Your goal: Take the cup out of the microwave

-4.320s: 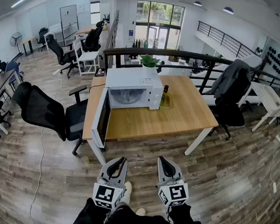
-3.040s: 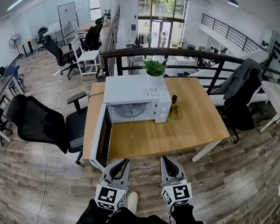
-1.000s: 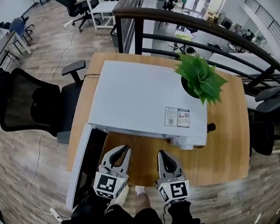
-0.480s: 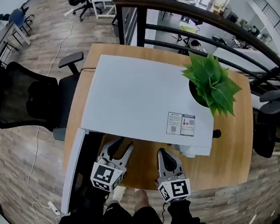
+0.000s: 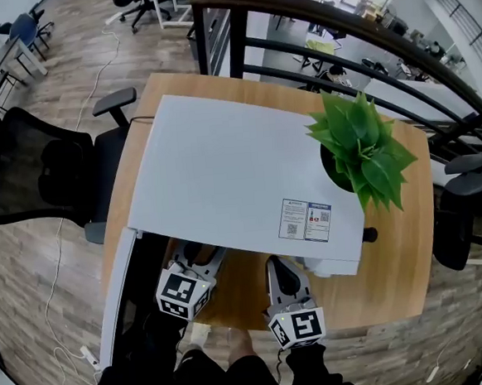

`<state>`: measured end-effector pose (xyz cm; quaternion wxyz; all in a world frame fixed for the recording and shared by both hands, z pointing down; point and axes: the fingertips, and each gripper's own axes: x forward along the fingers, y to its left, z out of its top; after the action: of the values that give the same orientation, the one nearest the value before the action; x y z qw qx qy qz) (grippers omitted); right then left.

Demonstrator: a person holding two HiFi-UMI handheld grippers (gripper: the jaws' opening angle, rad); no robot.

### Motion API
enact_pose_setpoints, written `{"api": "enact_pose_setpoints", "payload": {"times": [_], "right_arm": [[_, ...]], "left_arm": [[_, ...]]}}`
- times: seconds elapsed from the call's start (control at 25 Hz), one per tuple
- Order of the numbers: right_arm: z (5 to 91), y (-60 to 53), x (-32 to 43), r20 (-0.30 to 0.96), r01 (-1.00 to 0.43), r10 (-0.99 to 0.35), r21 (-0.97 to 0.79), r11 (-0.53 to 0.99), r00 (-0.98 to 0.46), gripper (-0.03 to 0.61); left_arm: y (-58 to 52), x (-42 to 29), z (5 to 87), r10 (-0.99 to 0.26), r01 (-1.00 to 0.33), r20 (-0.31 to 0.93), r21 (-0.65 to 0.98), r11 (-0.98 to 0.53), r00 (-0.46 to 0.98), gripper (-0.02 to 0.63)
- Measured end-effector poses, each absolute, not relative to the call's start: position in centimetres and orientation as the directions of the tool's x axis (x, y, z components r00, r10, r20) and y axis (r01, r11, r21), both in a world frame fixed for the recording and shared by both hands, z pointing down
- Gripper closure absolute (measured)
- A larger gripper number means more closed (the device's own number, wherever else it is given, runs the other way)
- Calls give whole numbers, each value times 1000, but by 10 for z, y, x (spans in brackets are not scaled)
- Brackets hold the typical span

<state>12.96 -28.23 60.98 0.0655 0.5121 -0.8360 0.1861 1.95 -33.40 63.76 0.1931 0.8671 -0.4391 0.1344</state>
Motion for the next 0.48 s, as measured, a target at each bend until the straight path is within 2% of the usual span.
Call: {"api": "enact_pose_setpoints", "payload": {"times": [0.28,0.48], "right_arm": [[615,-285,138,309,-880,-830,-263,396,-465,563],[618,-286,140,318,-878,-826,-281,387,-466,563]], "left_arm": [[-345,30,646,-693,-808,423,216,-548,584,448],[-351,36,647,-691,-804,419,219,-552,589,496]]}}
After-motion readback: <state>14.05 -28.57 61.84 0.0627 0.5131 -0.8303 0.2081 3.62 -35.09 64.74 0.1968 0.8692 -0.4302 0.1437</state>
